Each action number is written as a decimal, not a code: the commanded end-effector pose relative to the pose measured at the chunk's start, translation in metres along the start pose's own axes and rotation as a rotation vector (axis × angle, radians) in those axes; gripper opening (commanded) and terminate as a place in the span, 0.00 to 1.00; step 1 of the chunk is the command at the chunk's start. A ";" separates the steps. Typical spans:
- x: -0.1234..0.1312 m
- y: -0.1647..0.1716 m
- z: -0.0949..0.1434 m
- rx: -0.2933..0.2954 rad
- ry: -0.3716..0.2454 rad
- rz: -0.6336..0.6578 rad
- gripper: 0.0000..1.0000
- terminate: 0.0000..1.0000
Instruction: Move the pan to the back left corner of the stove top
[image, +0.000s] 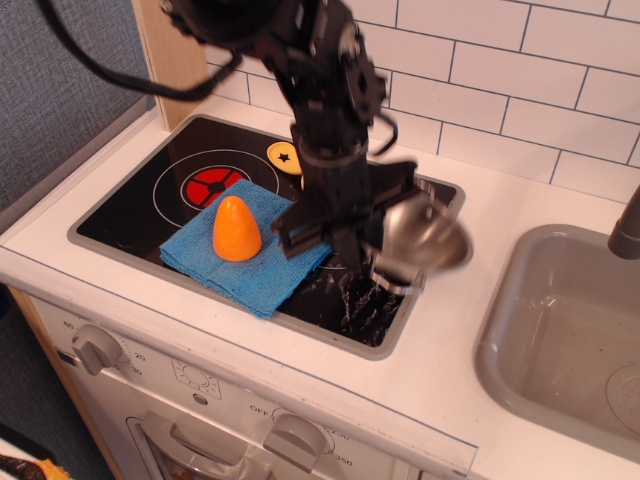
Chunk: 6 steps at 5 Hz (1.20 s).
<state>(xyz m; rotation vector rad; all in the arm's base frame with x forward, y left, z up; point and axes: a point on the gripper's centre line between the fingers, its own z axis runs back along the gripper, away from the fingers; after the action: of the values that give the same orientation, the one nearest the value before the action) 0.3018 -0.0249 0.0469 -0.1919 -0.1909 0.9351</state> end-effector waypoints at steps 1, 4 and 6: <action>0.022 0.008 0.050 -0.102 -0.097 0.074 0.00 0.00; 0.129 0.065 0.052 -0.053 -0.231 0.302 0.00 0.00; 0.172 0.096 0.017 0.018 -0.210 0.395 0.00 0.00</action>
<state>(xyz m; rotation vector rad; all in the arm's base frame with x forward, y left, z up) 0.3268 0.1632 0.0365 -0.1088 -0.2890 1.3485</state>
